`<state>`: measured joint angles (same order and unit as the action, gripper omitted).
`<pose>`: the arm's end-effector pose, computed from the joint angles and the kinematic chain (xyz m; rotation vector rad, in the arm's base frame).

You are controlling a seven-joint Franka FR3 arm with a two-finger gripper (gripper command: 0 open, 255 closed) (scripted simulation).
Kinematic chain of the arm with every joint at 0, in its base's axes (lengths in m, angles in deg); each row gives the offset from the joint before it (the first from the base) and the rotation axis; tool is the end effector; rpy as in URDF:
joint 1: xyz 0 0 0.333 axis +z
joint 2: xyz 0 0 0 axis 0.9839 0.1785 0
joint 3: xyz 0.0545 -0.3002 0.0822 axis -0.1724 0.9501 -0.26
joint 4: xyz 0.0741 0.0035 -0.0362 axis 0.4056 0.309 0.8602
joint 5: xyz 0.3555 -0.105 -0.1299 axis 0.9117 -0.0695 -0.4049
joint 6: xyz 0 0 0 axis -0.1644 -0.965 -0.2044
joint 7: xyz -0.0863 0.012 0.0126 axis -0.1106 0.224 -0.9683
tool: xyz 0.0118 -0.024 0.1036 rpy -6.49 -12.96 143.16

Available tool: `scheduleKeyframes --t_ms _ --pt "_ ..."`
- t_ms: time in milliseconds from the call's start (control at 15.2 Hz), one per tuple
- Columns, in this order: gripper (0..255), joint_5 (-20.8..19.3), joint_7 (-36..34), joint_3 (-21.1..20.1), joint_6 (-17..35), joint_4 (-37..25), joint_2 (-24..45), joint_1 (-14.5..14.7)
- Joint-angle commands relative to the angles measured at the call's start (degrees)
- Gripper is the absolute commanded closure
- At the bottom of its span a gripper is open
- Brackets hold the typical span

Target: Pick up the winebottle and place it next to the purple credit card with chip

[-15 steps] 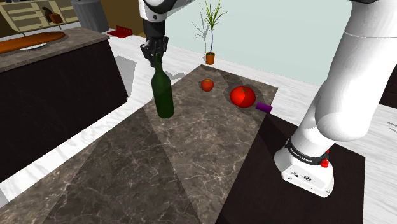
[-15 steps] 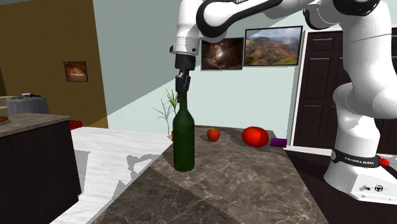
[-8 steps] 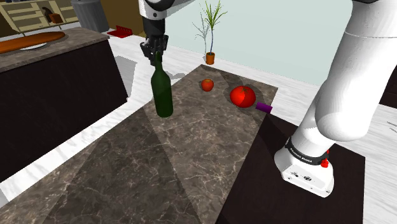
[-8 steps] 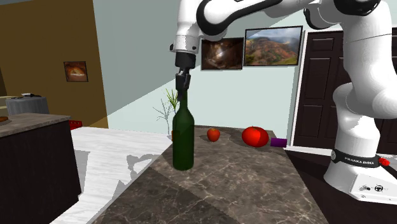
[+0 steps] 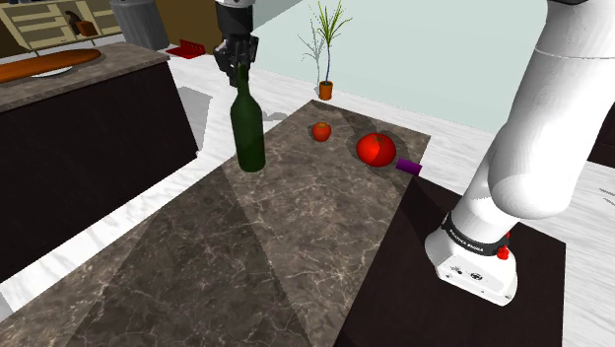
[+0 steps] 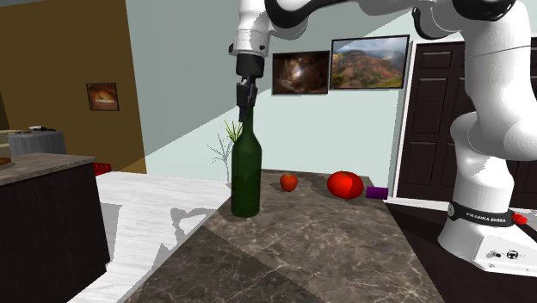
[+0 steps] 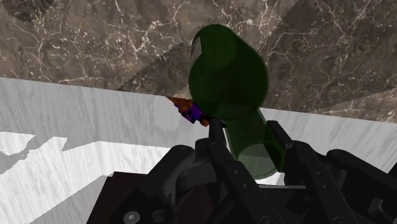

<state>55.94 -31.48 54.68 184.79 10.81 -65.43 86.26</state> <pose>0.6077 0.1533 0.5275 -3.0964 -0.3347 -0.1975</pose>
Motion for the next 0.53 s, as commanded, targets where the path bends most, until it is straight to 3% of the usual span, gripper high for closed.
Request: scheduleKeyframes --t_ms 0,462 --pt "255 0.02 -0.03 -0.03 -1.51 -1.37 -0.15 0.03" --pt "255 -0.02 -0.04 -0.08 -7.04 -7.28 0.23 0.13"
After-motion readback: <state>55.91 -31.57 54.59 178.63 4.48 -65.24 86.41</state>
